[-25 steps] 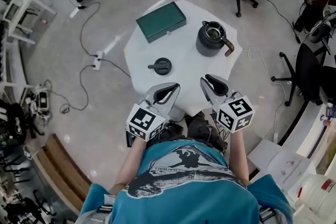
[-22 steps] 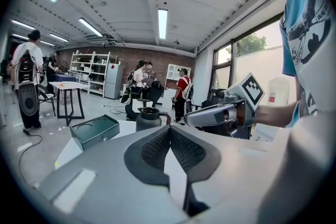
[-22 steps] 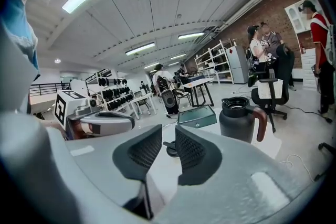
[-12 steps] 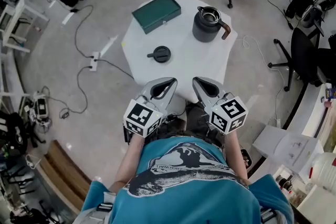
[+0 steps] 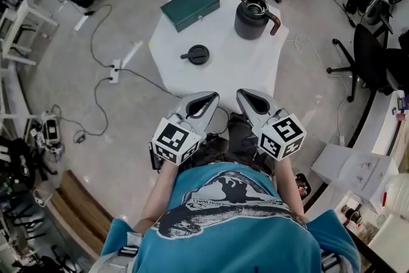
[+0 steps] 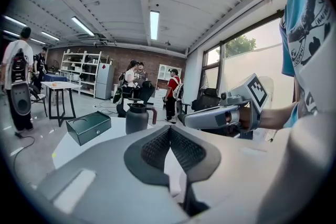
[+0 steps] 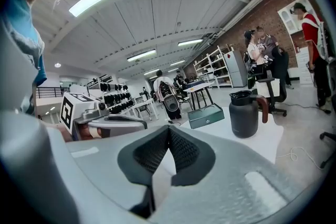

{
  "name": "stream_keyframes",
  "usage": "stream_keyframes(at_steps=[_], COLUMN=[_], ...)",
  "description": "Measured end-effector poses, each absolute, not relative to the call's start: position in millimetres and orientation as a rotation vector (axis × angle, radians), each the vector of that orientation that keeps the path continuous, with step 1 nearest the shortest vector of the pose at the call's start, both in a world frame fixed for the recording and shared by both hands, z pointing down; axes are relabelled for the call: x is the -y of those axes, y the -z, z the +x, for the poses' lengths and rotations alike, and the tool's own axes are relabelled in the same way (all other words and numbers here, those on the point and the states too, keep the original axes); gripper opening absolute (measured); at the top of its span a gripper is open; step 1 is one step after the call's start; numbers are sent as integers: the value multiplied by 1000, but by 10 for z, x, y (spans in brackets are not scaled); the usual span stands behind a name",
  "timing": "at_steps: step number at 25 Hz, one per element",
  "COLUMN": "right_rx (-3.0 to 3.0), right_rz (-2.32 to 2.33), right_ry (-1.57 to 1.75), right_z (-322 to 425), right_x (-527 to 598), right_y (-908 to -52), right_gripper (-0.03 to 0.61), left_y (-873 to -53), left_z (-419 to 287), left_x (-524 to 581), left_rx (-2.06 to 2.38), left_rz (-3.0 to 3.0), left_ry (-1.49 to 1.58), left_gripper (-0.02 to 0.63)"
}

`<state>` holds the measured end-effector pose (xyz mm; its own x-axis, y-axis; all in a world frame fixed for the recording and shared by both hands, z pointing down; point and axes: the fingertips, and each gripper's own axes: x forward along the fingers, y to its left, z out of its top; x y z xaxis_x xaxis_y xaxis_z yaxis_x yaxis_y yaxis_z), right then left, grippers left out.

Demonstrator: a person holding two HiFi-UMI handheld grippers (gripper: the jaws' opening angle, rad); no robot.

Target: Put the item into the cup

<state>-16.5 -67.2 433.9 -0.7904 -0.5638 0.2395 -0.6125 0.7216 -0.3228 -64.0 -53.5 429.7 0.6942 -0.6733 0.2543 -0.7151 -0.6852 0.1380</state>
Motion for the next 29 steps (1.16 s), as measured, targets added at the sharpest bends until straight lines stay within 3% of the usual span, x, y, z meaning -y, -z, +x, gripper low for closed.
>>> stream_keyframes(at_steps=[29], right_rx=[2765], right_rz=[900], right_ry=[-517], right_z=[-164], right_x=[359], right_y=[-4403], right_gripper=[0], left_y=[-4307], left_z=[-523], left_x=[187], left_rx=[1064], left_rz=[2710], left_ry=[-291], left_gripper=[15])
